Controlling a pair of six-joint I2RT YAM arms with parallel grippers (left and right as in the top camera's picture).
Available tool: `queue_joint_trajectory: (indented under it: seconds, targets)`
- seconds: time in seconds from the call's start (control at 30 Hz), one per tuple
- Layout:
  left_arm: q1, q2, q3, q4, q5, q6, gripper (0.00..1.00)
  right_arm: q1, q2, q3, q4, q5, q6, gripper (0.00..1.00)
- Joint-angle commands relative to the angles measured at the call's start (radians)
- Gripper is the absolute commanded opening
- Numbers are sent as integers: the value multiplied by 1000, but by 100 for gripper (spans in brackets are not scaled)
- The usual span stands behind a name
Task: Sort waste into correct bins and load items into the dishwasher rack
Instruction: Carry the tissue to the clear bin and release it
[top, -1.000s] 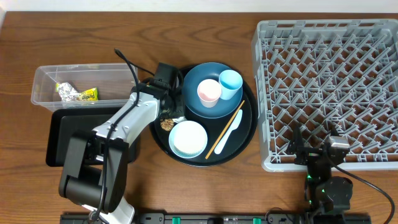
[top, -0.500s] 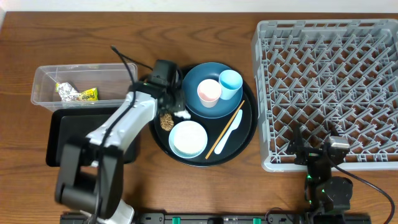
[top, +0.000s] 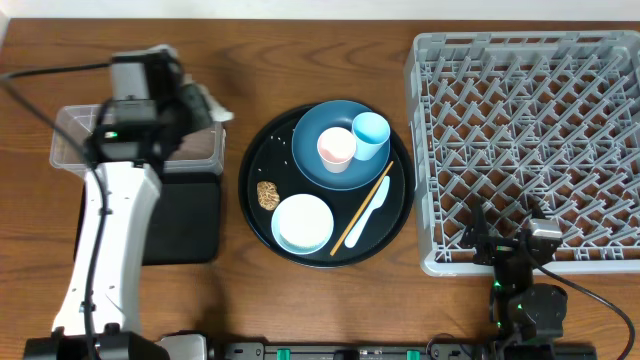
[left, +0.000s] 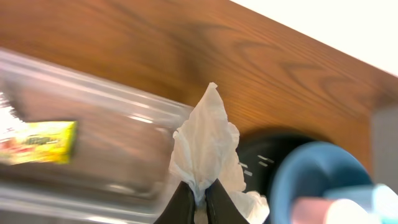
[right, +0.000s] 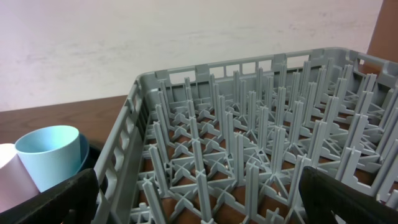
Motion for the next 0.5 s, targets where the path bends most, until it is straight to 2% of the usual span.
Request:
queue_joint_trajectory:
  seconds: [0.0, 0.17, 0.47]
  targets:
    - [84, 14, 11, -5, -11, 13, 6, 8, 0, -2, -3, 10, -11, 99]
    - [170, 60, 11, 15, -11, 12, 6, 8, 0, -2, -3, 10, -11, 99]
    - [214, 198, 11, 23, -12, 12, 6, 8, 0, -2, -3, 10, -11, 99]
